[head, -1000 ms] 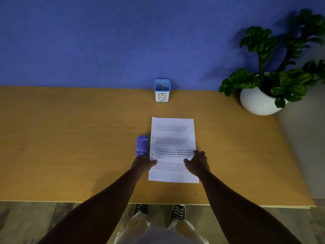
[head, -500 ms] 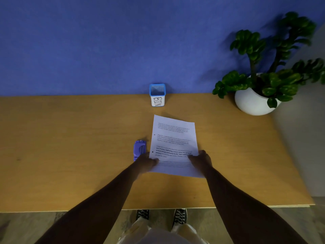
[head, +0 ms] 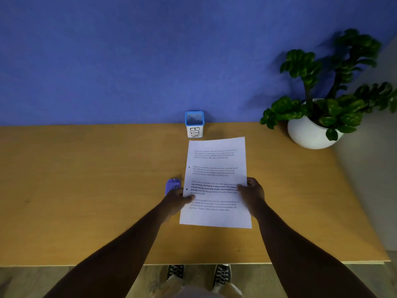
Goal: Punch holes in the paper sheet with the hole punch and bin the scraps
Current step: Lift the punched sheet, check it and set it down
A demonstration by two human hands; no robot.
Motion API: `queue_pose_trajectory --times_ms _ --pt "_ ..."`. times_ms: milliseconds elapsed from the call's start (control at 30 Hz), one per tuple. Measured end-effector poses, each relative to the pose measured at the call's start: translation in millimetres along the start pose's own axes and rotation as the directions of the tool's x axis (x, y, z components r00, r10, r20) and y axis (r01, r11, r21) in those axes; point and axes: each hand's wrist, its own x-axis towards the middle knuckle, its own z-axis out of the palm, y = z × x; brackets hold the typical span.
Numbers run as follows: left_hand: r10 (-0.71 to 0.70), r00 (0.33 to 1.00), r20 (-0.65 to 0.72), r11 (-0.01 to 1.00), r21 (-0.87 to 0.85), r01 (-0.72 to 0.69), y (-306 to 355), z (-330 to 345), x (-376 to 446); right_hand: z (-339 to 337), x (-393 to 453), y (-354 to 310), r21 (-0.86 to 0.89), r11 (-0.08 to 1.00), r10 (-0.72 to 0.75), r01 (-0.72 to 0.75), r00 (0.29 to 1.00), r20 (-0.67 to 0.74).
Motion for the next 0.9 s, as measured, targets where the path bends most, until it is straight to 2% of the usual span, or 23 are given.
queue_pose_trajectory --times_ms 200,400,533,633,800,900 --pt "-0.015 0.988 -0.154 0.999 -0.051 0.007 10 -6 7 -5 -3 -5 0.021 0.998 -0.066 0.066 0.998 0.000" --pt "0.011 0.968 -0.251 0.980 -0.188 -0.060 32 -18 15 -12 -7 -8 0.081 0.993 -0.090 0.081 0.989 0.120" --pt "0.046 0.956 -0.290 0.955 -0.267 -0.127 45 -24 19 -15 -8 -10 0.172 0.984 -0.082 0.055 0.985 0.151" --pt "0.074 0.961 -0.267 0.950 -0.274 -0.149 48 -26 17 -18 -7 -11 0.224 0.973 -0.083 0.046 0.984 0.160" --pt "0.128 0.987 -0.097 0.964 -0.222 -0.147 49 -21 9 -21 -5 -15 0.261 0.964 -0.083 0.042 0.986 0.145" --pt "0.155 0.986 -0.058 0.970 -0.180 -0.163 50 -16 6 -23 -6 -20 0.258 0.965 -0.095 0.054 0.984 0.149"
